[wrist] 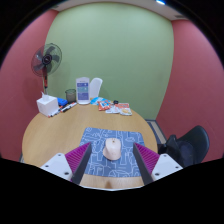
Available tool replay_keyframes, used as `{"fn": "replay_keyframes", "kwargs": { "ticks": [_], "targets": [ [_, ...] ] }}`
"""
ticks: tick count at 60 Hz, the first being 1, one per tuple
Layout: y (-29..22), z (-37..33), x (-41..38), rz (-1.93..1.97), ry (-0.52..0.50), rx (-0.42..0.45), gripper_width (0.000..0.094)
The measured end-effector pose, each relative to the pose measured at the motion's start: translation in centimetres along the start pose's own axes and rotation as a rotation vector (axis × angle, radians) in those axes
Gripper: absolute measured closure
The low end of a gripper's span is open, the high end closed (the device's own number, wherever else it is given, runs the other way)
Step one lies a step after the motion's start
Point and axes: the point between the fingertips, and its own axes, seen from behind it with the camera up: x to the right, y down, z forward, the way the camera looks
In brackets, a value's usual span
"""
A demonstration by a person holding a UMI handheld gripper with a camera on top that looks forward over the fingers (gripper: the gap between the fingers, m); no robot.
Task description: Arrange mouse
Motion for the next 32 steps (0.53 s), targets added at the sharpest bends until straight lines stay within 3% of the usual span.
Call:
{"fn": "replay_keyframes", "kwargs": {
  "ticks": [16, 32],
  "targets": [
    [0.6, -10.4, -1.2, -0.013, 0.033, 0.039, 0.0096],
    [1.1, -13.8, -1.7, 0.002, 0.045, 0.050, 0.0097]
  ]
}}
